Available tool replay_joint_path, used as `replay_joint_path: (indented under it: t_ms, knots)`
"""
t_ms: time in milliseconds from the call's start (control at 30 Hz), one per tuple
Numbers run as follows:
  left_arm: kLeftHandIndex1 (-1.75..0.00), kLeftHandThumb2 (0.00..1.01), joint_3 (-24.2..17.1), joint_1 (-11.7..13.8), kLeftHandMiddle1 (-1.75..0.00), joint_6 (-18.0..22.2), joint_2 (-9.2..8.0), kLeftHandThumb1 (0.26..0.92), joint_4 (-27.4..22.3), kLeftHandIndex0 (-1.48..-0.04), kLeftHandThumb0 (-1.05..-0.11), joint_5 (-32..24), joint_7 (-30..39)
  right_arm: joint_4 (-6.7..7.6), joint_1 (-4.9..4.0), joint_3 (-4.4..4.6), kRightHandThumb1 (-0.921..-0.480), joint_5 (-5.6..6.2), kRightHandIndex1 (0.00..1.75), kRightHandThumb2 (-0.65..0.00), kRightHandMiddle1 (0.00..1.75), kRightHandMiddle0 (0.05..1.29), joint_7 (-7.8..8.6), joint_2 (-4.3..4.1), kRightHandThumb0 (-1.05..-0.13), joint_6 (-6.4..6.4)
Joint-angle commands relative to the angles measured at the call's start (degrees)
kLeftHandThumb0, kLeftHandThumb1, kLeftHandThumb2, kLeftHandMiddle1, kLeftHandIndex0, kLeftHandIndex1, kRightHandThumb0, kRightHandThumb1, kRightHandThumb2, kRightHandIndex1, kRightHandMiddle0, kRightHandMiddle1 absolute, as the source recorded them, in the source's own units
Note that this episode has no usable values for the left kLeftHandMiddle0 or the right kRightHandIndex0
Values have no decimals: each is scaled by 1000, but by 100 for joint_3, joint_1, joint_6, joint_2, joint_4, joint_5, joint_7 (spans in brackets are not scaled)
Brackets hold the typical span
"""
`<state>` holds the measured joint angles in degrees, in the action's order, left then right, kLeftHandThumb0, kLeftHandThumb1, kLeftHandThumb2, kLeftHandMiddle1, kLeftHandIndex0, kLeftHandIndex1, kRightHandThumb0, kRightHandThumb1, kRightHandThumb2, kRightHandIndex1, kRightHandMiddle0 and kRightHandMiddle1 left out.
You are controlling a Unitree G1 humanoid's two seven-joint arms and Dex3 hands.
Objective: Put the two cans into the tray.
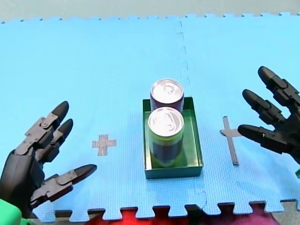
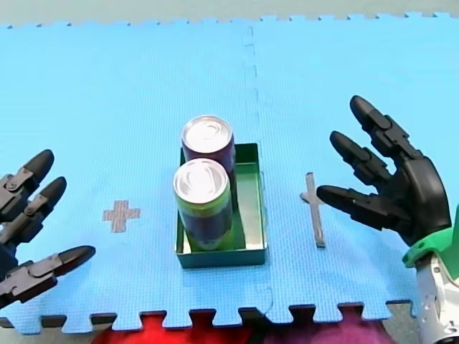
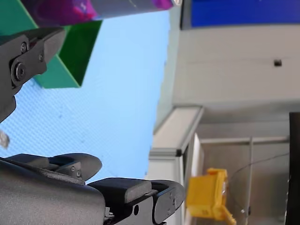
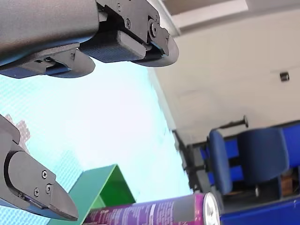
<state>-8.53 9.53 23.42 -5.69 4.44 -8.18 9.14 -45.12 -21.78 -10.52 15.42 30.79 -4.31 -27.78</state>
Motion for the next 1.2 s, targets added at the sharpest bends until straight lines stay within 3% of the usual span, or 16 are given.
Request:
replay_joint_path:
  t_ms: [0, 300, 567, 900, 1167]
  knots:
    - [-19, 2, -73, -58, -17, 78, 4, 667, 92, -445, -1029, -29, -40, 8, 16, -19, -694, 20, 1, 0, 1, 331, 13, -34, -684, 15]
    - [-21, 0, -269, -187, -21, 271, 51, 658, 315, -495, -1003, -12, -214, -61, -10, -38, -694, 25, 3, -1, 1, 335, 58, -61, -710, -9]
    - [-21, 0, -462, -467, -23, 725, 55, 640, 964, -545, -965, -122, -250, -104, -28, -52, -691, 22, 5, 0, 2, 338, 78, -51, -725, -40]
    - [-18, 1, -540, -666, -26, 1182, 52, 638, 1318, -589, -946, 479, -864, -120, -23, -46, -688, 8, 10, 0, 3, 348, 80, -51, -733, -79]
    - [-15, 3, -569, -917, -23, 1542, -35, 647, 1795, -616, -940, 616, -1075, -114, 5, -35, -684, -11, 11, 0, 3, 354, 78, -49, -734, -119]
